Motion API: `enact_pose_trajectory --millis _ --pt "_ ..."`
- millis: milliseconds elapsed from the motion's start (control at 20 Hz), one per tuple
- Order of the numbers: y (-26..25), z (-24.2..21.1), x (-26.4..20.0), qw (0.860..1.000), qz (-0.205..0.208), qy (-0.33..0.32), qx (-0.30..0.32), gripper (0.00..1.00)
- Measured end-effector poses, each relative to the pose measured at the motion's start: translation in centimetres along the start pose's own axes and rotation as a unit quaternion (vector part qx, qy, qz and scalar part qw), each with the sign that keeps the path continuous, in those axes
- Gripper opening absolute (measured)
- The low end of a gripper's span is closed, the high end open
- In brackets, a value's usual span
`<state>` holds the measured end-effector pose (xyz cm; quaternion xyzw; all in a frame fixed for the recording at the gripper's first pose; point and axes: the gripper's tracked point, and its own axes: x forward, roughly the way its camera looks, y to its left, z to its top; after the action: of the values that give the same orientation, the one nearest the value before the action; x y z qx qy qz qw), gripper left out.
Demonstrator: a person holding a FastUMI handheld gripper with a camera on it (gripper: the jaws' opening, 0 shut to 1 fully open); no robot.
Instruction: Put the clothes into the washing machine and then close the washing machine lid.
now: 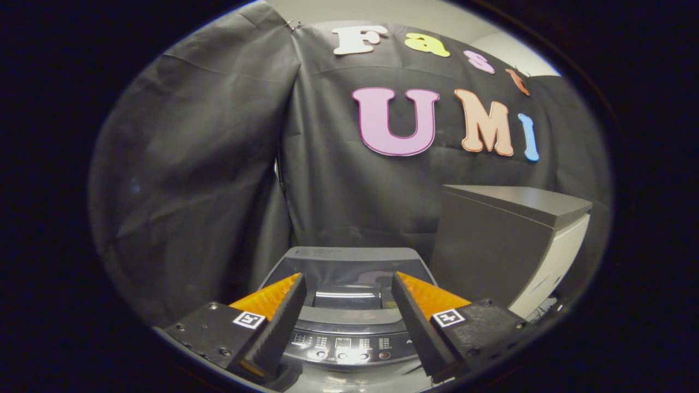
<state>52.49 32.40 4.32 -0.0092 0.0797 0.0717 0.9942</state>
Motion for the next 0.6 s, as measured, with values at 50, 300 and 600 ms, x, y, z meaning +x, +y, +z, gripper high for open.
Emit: enact_pose_trajectory --millis 50,300,600 --pt "0.0 0.2 -0.1 1.000 0.001 -0.006 0.003 0.96" --pt "-0.9 0.9 -0.6 0.999 -0.016 -0.030 0.013 0.96" --pt "-1.7 2.0 -1.0 0.997 -0.026 -0.070 0.035 0.96"
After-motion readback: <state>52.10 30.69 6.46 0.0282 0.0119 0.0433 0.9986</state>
